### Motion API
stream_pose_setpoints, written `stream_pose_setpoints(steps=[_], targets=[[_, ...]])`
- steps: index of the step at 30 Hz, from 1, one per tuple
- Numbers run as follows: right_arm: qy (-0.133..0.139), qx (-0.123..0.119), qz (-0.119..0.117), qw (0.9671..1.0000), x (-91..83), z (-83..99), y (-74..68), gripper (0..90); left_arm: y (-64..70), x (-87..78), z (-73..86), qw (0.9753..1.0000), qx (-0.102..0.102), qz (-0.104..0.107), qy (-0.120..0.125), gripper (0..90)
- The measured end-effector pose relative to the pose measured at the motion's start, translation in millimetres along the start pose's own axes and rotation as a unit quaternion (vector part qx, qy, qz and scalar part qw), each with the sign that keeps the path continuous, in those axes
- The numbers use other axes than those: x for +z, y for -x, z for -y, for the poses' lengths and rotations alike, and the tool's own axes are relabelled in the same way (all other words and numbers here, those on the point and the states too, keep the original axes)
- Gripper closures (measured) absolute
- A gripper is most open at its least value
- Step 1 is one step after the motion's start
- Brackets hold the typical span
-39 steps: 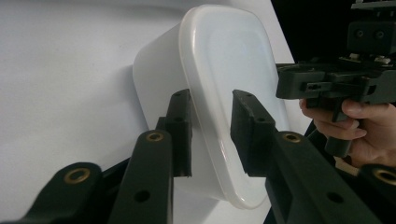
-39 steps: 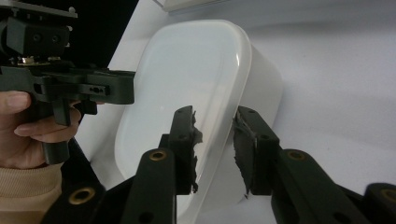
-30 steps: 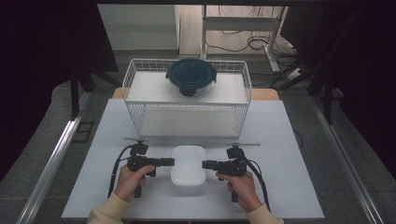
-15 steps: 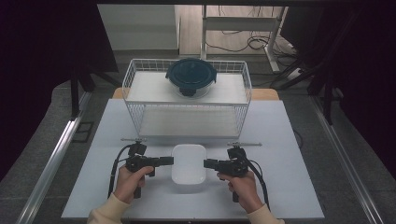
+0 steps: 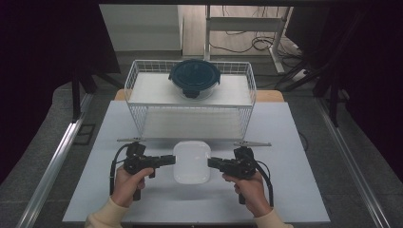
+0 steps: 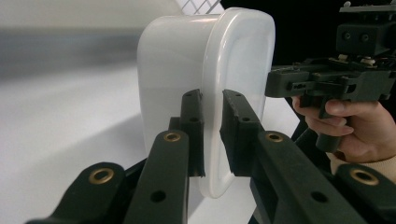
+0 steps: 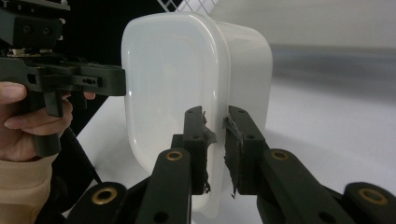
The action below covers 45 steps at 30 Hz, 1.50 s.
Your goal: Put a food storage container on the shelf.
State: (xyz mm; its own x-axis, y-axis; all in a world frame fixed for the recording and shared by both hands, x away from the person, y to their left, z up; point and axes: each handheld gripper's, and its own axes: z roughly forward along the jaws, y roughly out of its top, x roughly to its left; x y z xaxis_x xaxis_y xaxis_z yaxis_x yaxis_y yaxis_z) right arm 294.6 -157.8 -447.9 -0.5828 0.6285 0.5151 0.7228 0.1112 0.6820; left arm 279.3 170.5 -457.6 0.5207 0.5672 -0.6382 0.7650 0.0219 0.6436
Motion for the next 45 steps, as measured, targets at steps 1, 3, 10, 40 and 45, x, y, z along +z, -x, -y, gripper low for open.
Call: stream_pose_setpoints(steps=[1,3,10,40,45], targets=[[0.003,-0.004,0.001,1.0000,-1.3,-1.5,-1.8,78.8,3.3,-1.6,-2.0,1.0000,0.006,-0.004,0.003,80.0],[0.006,-0.011,0.002,0.9999,-3.9,-5.2,-4.7,78.8,8.0,-2.9,-5.5,0.9998,0.018,-0.011,0.006,80.0],[0.020,-0.034,0.001,0.9992,-10.8,-20.4,-9.6,78.8,13.4,-8.0,-19.2,0.9995,0.027,-0.004,0.016,79.8],[0.074,-0.103,0.000,0.9919,-55.1,-101.0,-56.9,78.8,67.9,-51.0,-94.9,0.9928,0.101,-0.003,0.064,80.1],[0.081,-0.112,-0.002,0.9903,-61.4,-112.8,-63.2,78.9,75.1,-56.8,-109.6,0.9913,0.111,-0.007,0.071,79.9]])
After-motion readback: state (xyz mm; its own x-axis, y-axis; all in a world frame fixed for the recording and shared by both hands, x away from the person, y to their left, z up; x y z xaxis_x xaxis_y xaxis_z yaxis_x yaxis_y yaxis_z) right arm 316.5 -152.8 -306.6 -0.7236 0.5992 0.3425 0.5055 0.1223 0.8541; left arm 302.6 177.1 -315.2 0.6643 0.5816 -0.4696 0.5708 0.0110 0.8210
